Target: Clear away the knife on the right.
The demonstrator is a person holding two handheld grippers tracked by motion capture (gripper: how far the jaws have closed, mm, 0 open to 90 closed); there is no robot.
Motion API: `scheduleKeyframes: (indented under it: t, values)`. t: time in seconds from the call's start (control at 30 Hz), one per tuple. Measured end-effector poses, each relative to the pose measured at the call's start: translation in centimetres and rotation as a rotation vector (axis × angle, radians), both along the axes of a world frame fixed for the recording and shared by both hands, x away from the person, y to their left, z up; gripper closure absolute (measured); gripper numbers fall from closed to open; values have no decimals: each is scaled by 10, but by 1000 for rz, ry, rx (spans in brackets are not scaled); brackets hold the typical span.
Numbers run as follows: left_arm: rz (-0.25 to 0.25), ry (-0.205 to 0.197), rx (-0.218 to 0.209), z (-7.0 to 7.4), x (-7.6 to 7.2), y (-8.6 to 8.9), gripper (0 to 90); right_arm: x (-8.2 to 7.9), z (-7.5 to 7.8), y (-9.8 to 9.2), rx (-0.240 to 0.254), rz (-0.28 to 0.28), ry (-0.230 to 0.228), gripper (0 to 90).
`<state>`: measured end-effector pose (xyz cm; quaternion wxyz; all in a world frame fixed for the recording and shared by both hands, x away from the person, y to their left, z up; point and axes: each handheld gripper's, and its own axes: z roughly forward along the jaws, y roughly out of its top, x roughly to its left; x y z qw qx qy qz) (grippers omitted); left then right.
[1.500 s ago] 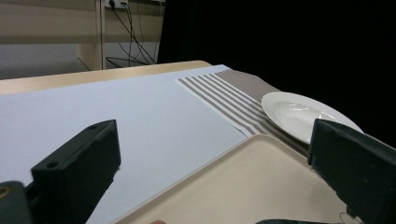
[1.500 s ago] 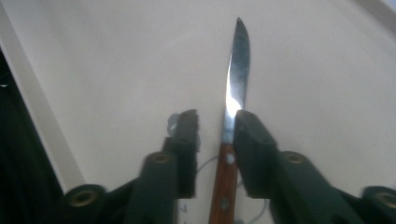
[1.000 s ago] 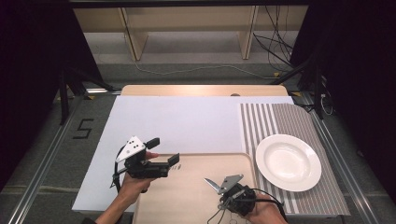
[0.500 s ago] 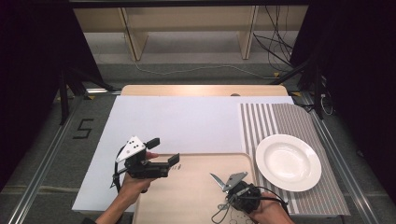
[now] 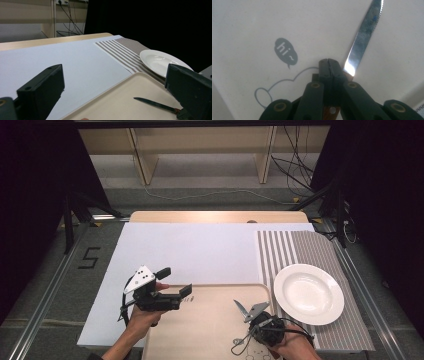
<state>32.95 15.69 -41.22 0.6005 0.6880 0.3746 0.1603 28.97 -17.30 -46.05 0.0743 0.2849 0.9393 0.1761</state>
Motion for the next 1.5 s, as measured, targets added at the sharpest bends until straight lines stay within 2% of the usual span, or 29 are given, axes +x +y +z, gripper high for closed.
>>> scheduleKeyframes:
  t: [0.57,1.03,1.33,1.5]
  values:
    - [-3,2,-2,0,1,1,25,3,1,-12,-25,-32,-10,900]
    - [-3,1,-1,0,1,1,25,5,2,-19,-39,-51,2,900]
    - [-1,0,-4,0,1,1,25,8,4,-28,-40,-75,13,900]
    - [-1,-1,-2,0,1,0,25,8,6,-33,-25,-87,13,900]
